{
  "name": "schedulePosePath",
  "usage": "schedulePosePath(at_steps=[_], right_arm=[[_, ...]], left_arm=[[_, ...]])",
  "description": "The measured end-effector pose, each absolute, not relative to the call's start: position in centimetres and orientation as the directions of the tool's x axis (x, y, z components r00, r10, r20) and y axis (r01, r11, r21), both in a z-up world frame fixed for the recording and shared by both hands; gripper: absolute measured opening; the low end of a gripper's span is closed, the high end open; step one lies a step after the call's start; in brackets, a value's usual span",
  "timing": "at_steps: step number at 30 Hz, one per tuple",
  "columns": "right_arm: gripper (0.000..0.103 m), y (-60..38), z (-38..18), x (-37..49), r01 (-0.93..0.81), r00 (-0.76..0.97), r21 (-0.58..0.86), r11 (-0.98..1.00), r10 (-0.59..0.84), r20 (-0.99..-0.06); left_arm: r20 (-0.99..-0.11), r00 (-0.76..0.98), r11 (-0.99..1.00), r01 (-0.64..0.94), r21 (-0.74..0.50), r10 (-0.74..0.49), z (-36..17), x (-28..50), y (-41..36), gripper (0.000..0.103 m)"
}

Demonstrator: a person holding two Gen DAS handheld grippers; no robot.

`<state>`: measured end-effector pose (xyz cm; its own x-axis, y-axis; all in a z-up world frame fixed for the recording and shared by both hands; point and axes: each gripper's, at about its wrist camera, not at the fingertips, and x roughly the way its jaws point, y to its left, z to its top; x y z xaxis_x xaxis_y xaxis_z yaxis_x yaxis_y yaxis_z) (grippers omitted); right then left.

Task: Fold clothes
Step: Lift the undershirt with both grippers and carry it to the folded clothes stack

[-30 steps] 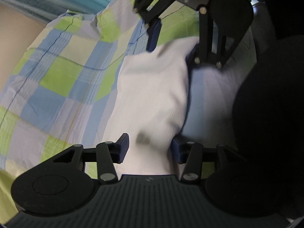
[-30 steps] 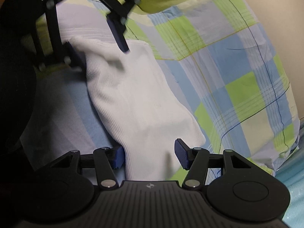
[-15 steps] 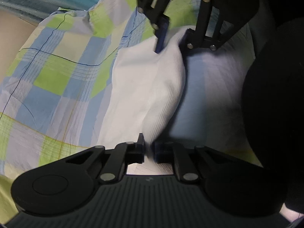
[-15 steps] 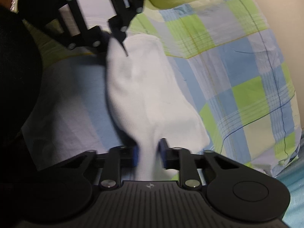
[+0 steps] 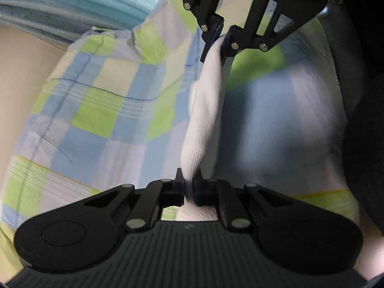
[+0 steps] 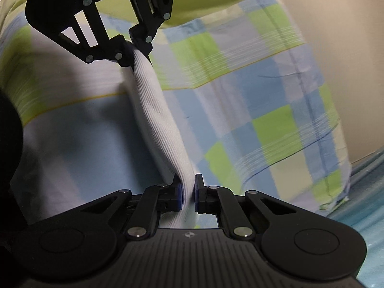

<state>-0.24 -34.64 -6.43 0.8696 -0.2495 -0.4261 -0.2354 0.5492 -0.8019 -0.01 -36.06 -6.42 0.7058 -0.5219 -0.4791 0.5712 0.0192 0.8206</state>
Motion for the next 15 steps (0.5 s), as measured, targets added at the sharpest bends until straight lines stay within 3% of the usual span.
schedulePosePath(at_steps=[15], right_arm=[[0.006,-37.0,0.3,-5.1,-0.045,0.863,-0.842,0.538,-0.403,-0.304]], left_arm=[[-0.328,0.656,0.002,0.448,0.894,-0.68,0.6,-3.2,-39.7,0.006]])
